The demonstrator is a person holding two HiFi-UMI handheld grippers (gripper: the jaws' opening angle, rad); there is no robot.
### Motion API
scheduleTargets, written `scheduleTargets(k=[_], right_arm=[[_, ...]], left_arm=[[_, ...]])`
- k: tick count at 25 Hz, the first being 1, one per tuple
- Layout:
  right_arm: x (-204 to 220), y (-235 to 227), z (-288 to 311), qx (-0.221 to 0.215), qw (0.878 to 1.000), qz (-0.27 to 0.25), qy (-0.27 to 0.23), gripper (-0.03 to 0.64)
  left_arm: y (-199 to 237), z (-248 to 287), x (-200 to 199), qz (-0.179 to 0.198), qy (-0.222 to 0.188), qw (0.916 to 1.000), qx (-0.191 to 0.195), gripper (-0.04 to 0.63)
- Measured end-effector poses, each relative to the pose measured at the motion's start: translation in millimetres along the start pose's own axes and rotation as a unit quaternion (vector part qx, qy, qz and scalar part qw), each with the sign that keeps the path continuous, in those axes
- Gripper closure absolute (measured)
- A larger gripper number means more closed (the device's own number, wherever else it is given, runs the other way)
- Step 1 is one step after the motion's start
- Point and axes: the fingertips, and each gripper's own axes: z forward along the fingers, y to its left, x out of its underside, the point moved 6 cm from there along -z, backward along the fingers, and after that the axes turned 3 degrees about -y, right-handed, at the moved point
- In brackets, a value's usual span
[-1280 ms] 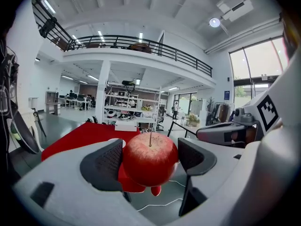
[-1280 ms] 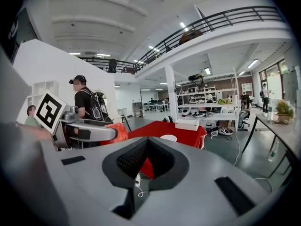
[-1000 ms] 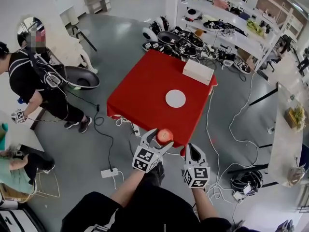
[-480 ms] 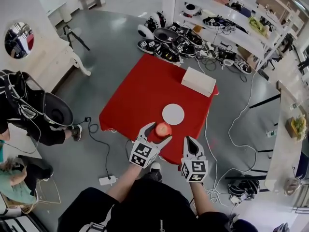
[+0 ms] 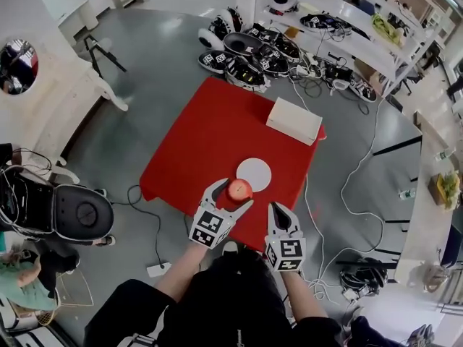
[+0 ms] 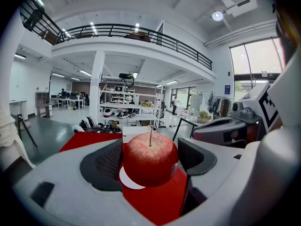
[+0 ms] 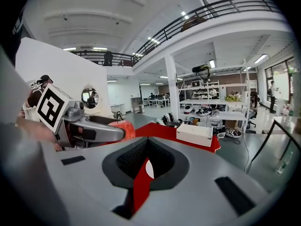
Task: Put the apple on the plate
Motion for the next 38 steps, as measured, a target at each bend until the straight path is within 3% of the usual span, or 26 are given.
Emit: scheduleTargets(k=[8, 17, 29, 38], right_arm=[[-2.1, -31.3, 10.8, -0.013, 1.000, 0.003, 0.012, 0.606], [14.3, -43.3, 31.0, -0.026, 0.999, 0.007, 0.032, 0.606], [41.5, -36.7, 54.9, -0.026, 0.998, 0.013, 0.047, 0.606], [68.6, -54.8, 50.4, -0.015, 0.997, 0.024, 0.078, 0.606]], left_arm=[[0.3, 32.3, -0.3, 0.002, -0.004, 0.9998, -0.017, 0.222], [11.9, 71.5, 19.5, 0.038, -0.013, 0.9986, -0.036, 0.224], [42.0, 127.4, 78.8, 0.047, -0.018, 0.9983, -0.029, 0.224], [59.5, 177.8, 133.0, 0.043, 0.008, 0.9985, -0.032, 0.224]])
